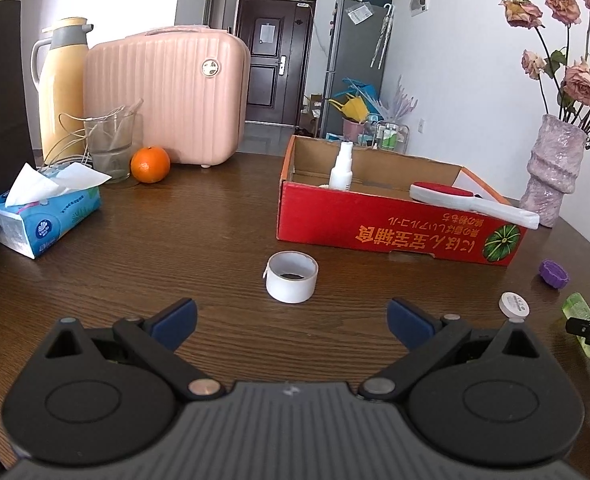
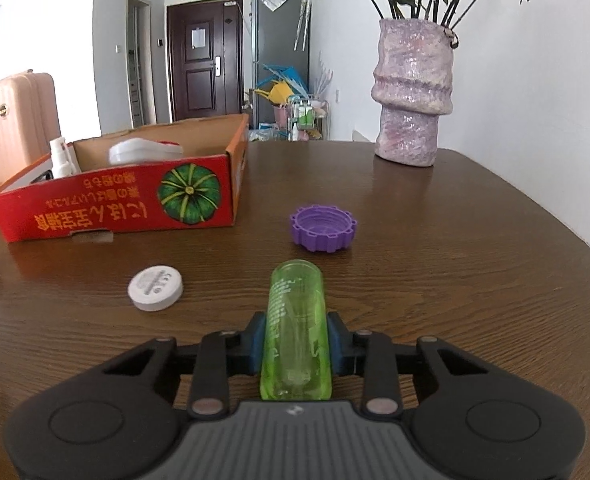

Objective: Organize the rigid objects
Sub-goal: 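Move the left tool to the white tape roll and close on it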

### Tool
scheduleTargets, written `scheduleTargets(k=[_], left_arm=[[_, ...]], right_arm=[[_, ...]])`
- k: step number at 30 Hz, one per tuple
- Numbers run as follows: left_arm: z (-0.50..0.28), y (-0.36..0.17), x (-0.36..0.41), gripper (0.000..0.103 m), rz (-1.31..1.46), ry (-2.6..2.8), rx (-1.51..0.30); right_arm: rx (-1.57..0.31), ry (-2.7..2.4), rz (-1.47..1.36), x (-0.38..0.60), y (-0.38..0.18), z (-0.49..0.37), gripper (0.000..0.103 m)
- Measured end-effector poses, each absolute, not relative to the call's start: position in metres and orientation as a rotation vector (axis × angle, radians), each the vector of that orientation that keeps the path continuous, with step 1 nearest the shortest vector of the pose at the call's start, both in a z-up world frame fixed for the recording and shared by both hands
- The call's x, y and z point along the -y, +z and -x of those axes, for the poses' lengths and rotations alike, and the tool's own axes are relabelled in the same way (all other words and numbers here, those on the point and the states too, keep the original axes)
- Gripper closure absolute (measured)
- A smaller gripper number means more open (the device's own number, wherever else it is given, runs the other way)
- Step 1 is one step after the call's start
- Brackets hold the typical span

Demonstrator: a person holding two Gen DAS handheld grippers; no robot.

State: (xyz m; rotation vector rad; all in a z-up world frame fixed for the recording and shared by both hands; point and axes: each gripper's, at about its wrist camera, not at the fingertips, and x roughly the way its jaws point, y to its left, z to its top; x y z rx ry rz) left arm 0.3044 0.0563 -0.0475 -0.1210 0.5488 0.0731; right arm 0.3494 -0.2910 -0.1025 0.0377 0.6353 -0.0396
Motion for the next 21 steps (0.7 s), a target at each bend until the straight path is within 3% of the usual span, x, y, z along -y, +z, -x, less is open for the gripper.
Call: scheduleTargets(k=[21], left_arm=[[-0.33,-0.057,-0.064,0.0,0.125,0.038,-0.614]], right_arm=[[-0.502,0.025,-0.085,0.234,-0.083,-0.31,0.073]])
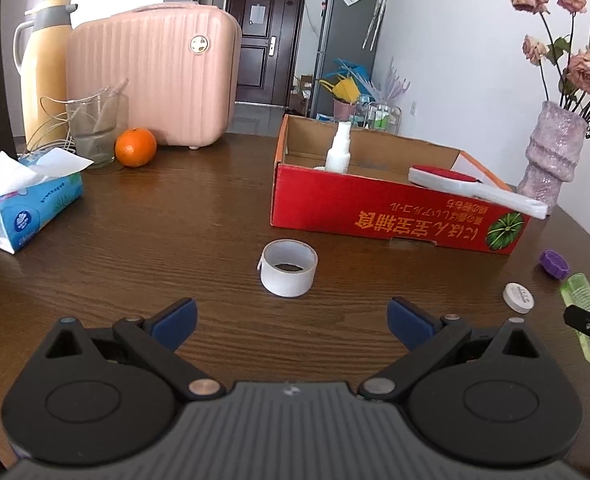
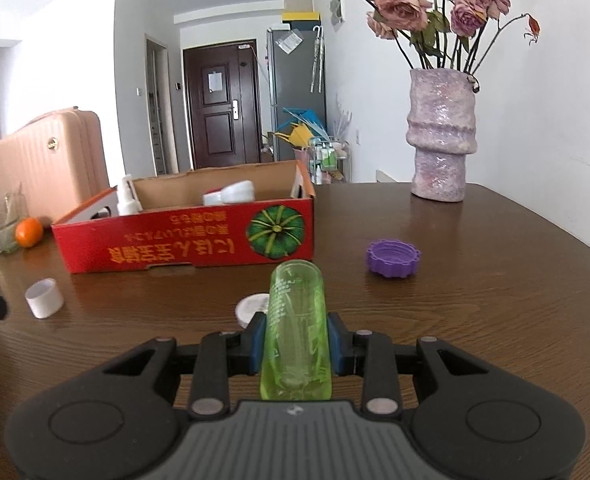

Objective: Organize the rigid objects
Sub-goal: 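Move the left tool to the white tape roll and close on it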

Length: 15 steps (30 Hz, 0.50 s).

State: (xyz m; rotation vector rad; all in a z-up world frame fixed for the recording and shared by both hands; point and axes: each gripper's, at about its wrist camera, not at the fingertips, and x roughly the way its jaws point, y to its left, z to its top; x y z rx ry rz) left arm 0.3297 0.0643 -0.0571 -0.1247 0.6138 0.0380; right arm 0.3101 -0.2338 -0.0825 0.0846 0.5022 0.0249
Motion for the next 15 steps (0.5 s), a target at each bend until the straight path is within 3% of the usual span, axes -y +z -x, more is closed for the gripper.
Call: scheduleTargets(k=[15], left_arm=[[-0.387,-0.073,-0.072,0.0,0.053,0.08,-0.661]], right_arm=[[-0.478,0.015,-0.094,0.213,-0.083,-0.307,0.073]])
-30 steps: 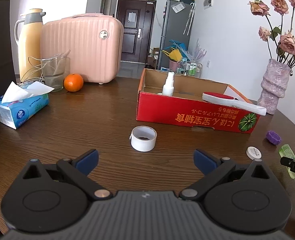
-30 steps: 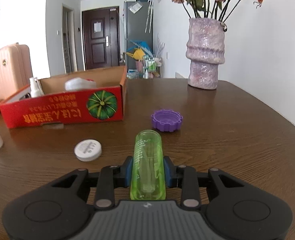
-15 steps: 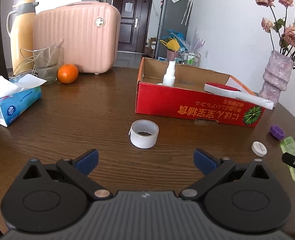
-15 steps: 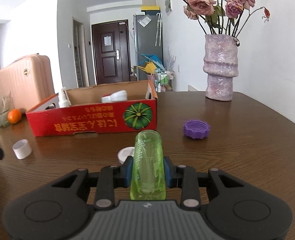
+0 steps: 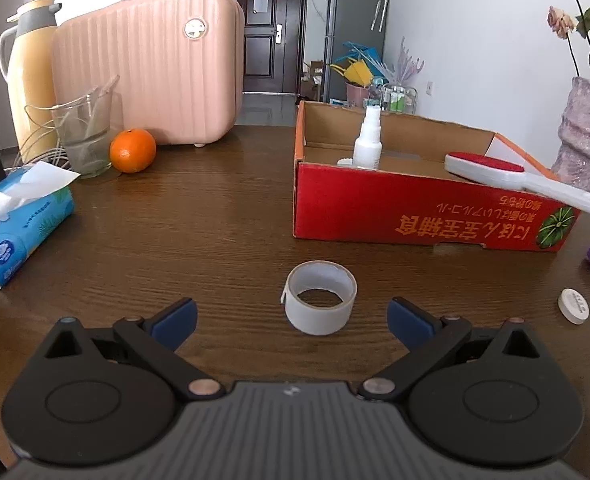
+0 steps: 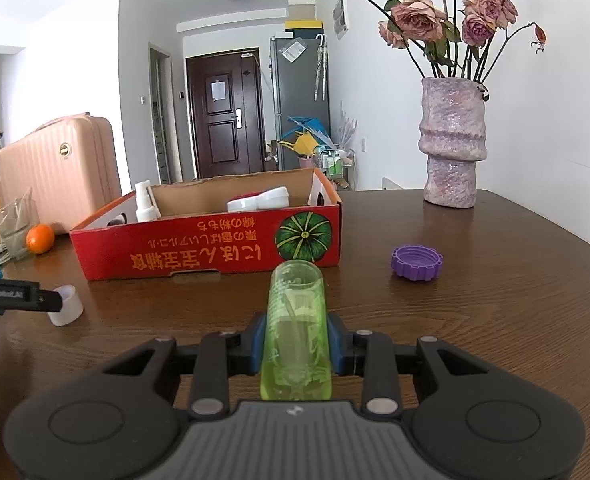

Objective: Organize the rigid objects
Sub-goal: 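Move the left tool to the white tape roll and close on it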

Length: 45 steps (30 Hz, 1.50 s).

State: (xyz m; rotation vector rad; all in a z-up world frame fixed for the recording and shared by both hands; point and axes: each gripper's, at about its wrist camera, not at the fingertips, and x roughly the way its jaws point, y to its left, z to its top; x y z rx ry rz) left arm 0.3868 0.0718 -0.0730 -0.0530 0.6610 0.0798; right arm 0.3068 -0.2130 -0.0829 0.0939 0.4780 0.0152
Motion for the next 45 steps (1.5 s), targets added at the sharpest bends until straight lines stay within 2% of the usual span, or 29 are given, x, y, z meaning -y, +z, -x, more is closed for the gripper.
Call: scheduleTargets(k=[14,18,24,28,34,45], left_arm=[[-0.423,-0.082,-0.068,0.0,0.001,0.043,-0.704],[-0.428,-0.084,-0.072,0.005,0.005,0.052,-0.726],[-0.429,-0.086,-0.072,0.019,0.003,0.053,-0.731],[-0.428,-0.087,-0.071,0.038,0.001,0.03,-0.731],[-0.424,-0.088,-0.067,0.058,-0.018,0.007,-0.712],[-0.422,-0.087,-0.071,0.059,-0.019,0.042,-0.691]], right_arm=[[-0.468,-0.026,-0.116,0.214,-0.083,-0.31,0.073],[-0.474,-0.033,-0.116,0.214,-0.084,-0.311,0.073],[-0.473,-0.028,-0.117,0.214,-0.084,-0.311,0.073],[-0.47,-0.026,-0.12,0.215,-0.083,-0.31,0.073],[-0.467,-0.02,-0.119,0.214,-0.083,-0.31,0.073],[-0.475,-0.022,-0.112,0.213,-0.084,-0.31,0.072]])
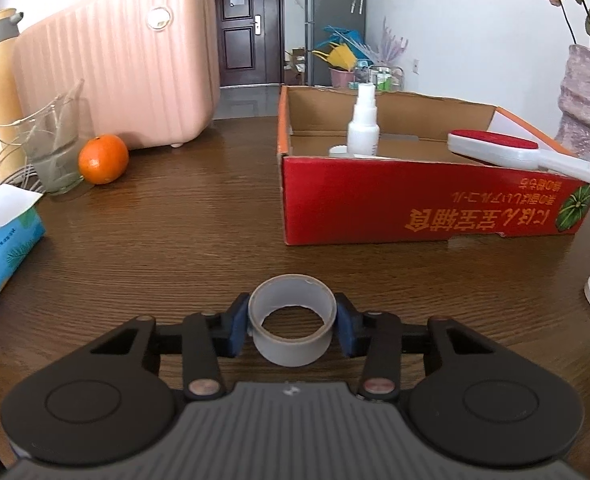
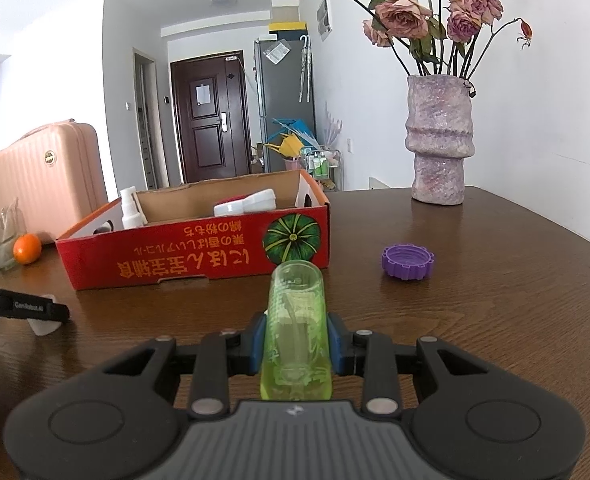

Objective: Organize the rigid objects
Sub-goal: 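Move the left tool to the white tape roll and close on it, then carry the tape roll and green bottle with both tools over the box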

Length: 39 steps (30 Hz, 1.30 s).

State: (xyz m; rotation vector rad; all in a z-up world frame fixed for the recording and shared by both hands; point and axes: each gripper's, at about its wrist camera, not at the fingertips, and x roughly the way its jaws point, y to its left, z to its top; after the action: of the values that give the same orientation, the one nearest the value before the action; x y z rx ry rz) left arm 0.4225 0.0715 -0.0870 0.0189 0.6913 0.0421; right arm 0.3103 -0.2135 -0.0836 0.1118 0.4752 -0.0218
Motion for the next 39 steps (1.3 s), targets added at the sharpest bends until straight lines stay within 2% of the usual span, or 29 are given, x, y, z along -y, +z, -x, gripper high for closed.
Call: scheduleTargets(k=[13,39], left_arm=[[-0.397,-0.074,-0.074,0.059,0.005,0.06,-0.628],[-0.327,-0.055,-0.023,0.059,0.054,-0.044,-0.588]], right_arm=[[-0.462,-0.011,-0.119,0.214,-0.082,-0.307,0.072],[-0.412,0.092,-0.136,0.202,-0.07,-0.285,0.072]])
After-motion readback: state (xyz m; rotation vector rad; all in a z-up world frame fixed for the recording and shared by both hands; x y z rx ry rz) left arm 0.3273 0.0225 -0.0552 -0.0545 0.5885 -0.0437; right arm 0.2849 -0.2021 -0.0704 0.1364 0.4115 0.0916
